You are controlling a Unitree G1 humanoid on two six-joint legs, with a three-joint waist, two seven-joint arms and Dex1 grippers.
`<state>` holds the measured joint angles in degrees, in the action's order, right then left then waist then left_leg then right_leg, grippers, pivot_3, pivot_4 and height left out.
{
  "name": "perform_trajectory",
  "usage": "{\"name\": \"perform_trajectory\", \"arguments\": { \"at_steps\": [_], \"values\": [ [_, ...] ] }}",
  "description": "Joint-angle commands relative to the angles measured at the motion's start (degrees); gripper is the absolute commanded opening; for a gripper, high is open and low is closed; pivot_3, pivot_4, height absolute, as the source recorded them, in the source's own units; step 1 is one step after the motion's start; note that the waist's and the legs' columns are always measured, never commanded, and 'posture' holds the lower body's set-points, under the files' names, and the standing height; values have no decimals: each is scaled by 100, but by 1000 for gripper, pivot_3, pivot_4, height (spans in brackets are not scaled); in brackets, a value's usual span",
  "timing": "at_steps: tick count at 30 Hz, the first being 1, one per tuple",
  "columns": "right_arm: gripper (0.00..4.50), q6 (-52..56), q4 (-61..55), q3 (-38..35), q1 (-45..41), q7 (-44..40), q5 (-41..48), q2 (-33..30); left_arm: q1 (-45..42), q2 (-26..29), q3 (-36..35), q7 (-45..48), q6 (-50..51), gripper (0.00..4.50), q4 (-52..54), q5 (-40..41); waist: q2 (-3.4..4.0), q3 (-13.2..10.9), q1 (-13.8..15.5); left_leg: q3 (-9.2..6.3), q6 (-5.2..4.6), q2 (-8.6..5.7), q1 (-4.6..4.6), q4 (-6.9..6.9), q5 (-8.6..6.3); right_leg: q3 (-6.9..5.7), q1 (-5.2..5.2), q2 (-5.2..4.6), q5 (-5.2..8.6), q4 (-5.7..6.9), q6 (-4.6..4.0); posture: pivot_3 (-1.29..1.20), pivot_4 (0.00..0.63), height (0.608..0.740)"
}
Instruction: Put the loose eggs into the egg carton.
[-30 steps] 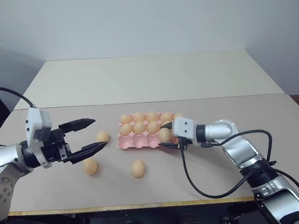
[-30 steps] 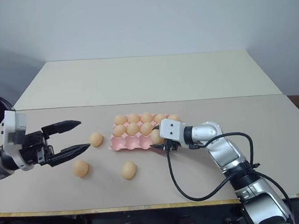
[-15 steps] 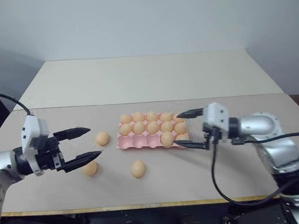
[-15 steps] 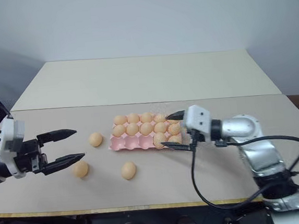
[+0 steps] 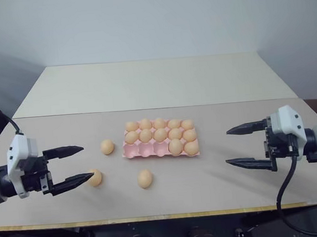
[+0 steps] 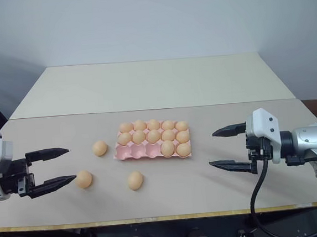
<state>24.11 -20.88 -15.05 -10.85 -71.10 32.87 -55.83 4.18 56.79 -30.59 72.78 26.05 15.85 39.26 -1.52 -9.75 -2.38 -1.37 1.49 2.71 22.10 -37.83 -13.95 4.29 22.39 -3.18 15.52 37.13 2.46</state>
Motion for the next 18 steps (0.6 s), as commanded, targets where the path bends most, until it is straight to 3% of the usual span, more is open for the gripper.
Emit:
{"name": "perform_trajectory", "arguments": {
  "at_steps": [1,18],
  "values": [
    [4486,-118,-177,-63,-134,74,75,-8,-77,94,-108,41,-129,4500,37,-22,0,0,2,0,0,0,1,0,0,0,0,0,0,-1,0,0,150,740],
    [4486,-192,-210,142,-225,229,25,36,-181,36,263,36,-206,4500,249,-101,0,0,5,0,0,0,0,0,0,0,0,0,0,-1,0,0,150,740]
  ]
}}
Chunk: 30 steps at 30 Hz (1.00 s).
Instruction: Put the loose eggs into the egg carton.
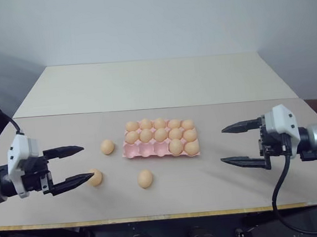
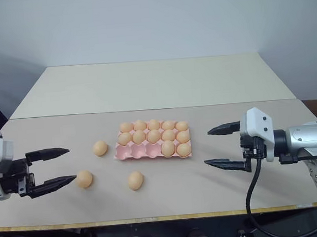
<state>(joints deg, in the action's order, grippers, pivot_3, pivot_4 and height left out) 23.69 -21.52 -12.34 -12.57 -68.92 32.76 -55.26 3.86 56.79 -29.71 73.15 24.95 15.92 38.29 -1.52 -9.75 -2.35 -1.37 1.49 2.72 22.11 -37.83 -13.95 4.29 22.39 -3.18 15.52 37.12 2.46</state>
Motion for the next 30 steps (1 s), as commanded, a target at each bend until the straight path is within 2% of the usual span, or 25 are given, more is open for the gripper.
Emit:
{"name": "perform_trajectory", "arguments": {
  "at_steps": [1,6,11,14,17,20,22,25,30],
  "values": [
    [4486,-147,-152,-126,-52,12,45,-25,-225,24,359,9,-133,4500,295,-39,0,0,7,0,0,0,0,0,0,0,0,0,0,0,0,0,150,740],
    [4486,-144,-166,-77,-104,27,61,-17,-804,-174,1488,135,-415,4500,406,-309,0,0,54,0,0,-1,2,0,0,0,0,1,0,0,0,0,150,740],
    [4486,-167,-148,-31,-172,38,50,0,-1628,-585,2873,358,-1143,4500,-21,-1230,0,0,112,-1,0,-3,3,-1,0,0,-1,2,-1,0,0,0,150,740],
    [4486,-138,-194,-64,-168,68,74,-12,-1977,-885,3203,384,-1339,4500,-412,-1391,0,0,109,-1,0,-3,4,-1,0,0,0,4,-1,-1,0,0,150,740],
    [4486,-110,-254,-132,-109,104,100,-24,-2149,-1060,3187,355,-1394,4500,-679,-1367,0,0,116,-3,-1,-3,9,-2,0,0,3,4,-1,0,0,0,150,740],
    [4486,-102,-279,-153,-60,141,107,-12,-2118,-991,3012,379,-1383,4500,-779,-1313,0,0,111,-3,-1,-2,10,-2,0,0,3,4,-1,-1,1,0,150,740],
    [4486,-117,-295,-154,-21,145,106,-8,-2018,-858,2809,422,-1410,4500,-811,-1274,0,0,111,-4,-1,-2,10,-2,0,-1,4,4,-1,0,1,0,150,740],
    [4486,-92,-327,-169,1,181,141,-4,-1590,-362,2216,566,-1390,4500,-806,-1237,0,0,79,-3,-1,0,10,-2,0,0,6,4,-1,0,1,0,150,740],
    [4486,-65,-372,-214,71,200,183,0,-1080,147,1744,687,-1685,4500,-1075,-1431,2,-1,86,-2,-1,1,6,-1,0,-1,3,2,-1,0,1,0,150,740]
  ]
}}
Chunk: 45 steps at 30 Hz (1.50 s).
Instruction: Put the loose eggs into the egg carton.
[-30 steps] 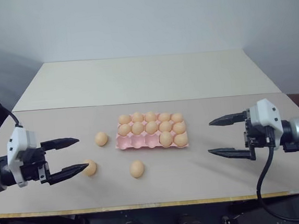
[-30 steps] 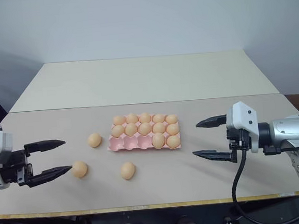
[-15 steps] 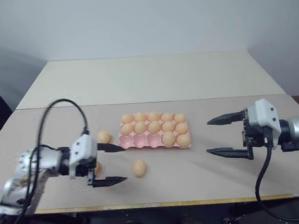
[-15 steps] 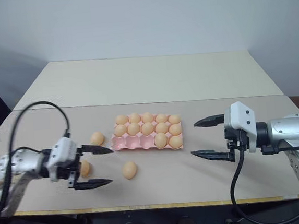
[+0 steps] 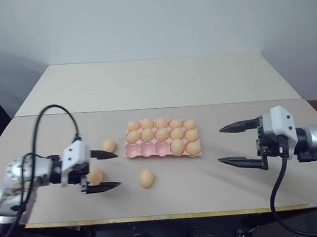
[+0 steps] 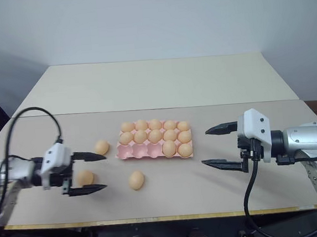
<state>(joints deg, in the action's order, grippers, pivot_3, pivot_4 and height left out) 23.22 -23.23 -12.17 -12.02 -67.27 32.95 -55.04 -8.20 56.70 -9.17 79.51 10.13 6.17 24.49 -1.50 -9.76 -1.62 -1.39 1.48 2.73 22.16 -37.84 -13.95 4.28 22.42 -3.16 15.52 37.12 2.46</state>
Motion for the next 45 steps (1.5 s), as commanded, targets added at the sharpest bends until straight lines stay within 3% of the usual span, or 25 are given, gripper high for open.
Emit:
{"name": "perform_trajectory", "arguments": {
  "at_steps": [1,11,15,20,26,28,31,38,45],
  "values": [
    [4486,-18,-213,-238,34,35,169,-21,150,199,-342,21,-281,4500,-196,-121,0,0,30,0,0,0,0,0,0,0,-1,0,0,0,0,0,150,740],
    [4486,-50,-260,-248,108,76,186,-5,-5,290,231,-356,-1347,4500,-981,-1348,0,0,82,1,0,0,3,0,0,-2,2,1,0,-1,-1,0,150,740],
    [4486,-45,-285,-235,106,134,182,-3,-336,-51,533,-635,-1235,4500,-1080,-1470,0,0,104,0,0,-1,4,-1,0,-4,1,0,0,0,0,0,150,740],
    [4486,-17,-340,-246,115,189,229,-21,-409,-10,709,-605,-1303,4500,-1221,-1614,0,0,53,0,0,0,8,0,0,-3,6,2,0,0,0,0,150,740],
    [4500,-13,-354,-243,108,229,239,-21,-359,89,713,-617,-1452,2589,-1283,-1696,0,0,64,0,0,0,7,0,0,-4,6,2,-1,2,0,0,150,740],
    [4500,-6,-351,-237,101,247,246,-15,-350,128,687,-564,-1449,2341,-1258,-1644,0,0,68,0,0,0,7,0,0,-4,5,1,-1,1,0,0,150,740],
    [4500,-13,-342,-222,88,262,259,-10,-421,130,623,-438,-1356,2341,-1110,-1396,0,0,71,0,0,0,7,0,0,-4,5,1,0,1,0,0,150,740],
    [4500,-48,-319,-143,-2,307,257,42,-1274,-638,622,-584,-74,2341,-188,-62,-1,0,124,-5,0,-2,11,-7,0,-10,-1,0,-1,2,2,0,150,740],
    [4500,-102,-323,-47,-132,427,174,140,-2199,-1897,1325,-1122,-253,2341,-635,-528,0,1,74,-7,-1,-4,9,-10,1,-8,-4,1,-3,3,4,0,150,740]
  ]
}}
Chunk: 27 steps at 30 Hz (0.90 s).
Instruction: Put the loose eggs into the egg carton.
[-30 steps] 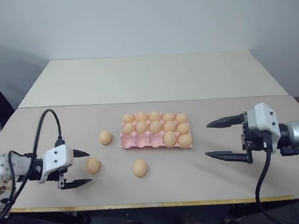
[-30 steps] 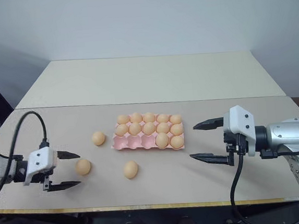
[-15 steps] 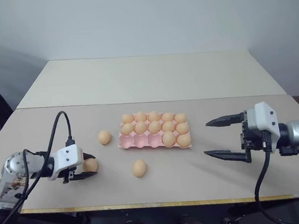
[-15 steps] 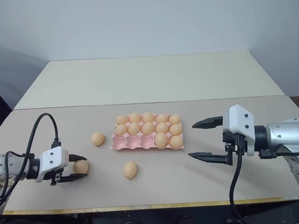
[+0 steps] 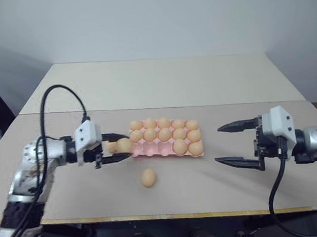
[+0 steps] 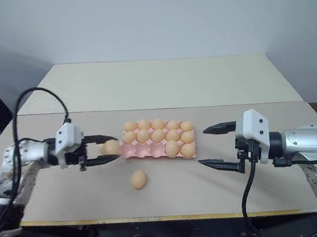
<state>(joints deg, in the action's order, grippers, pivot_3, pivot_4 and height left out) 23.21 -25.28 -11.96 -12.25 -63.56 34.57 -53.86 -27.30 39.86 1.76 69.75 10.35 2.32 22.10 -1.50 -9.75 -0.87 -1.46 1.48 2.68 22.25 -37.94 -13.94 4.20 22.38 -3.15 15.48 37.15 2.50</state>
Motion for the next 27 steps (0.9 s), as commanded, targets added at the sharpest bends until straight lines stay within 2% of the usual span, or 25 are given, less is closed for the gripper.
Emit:
{"name": "perform_trajectory", "arguments": {
  "at_steps": [1,4,15,21,22,27],
  "values": [
    [4500,-103,-126,-60,-120,74,4,35,-399,-386,340,-217,-333,2341,-390,-389,0,0,-1,0,0,-1,-2,0,0,0,-1,0,0,0,0,0,150,740],
    [4500,-112,-165,-76,-107,132,-33,59,-624,-789,577,-281,-511,2341,-704,-562,0,0,0,-3,0,-4,0,0,0,0,-1,-1,0,-1,0,0,150,740],
    [4500,-71,-372,-239,122,297,3,62,-1061,-1496,908,-533,-1049,2341,-1618,-1109,0,0,11,-7,-1,-8,2,-2,1,0,-3,-3,-1,-2,2,0,150,740],
    [4500,-26,-446,-237,158,371,38,62,-1137,-1613,896,-449,-1025,4290,-1650,-1097,0,0,1,-8,-1,-9,1,-2,1,0,-3,-3,-1,0,2,0,150,740],
    [4500,-22,-452,-241,162,376,42,62,-1133,-1591,858,-470,-1027,4467,-1635,-1094,0,0,0,-8,-1,-9,1,-2,1,0,-3,-3,-1,0,2,0,150,740],
    [4500,-8,-446,-190,122,406,67,72,-1070,-1380,660,-442,-913,4467,-1462,-958,0,0,-3,-8,-2,-8,1,-2,1,0,-3,-3,-1,0,2,0,150,740]
  ]
}}
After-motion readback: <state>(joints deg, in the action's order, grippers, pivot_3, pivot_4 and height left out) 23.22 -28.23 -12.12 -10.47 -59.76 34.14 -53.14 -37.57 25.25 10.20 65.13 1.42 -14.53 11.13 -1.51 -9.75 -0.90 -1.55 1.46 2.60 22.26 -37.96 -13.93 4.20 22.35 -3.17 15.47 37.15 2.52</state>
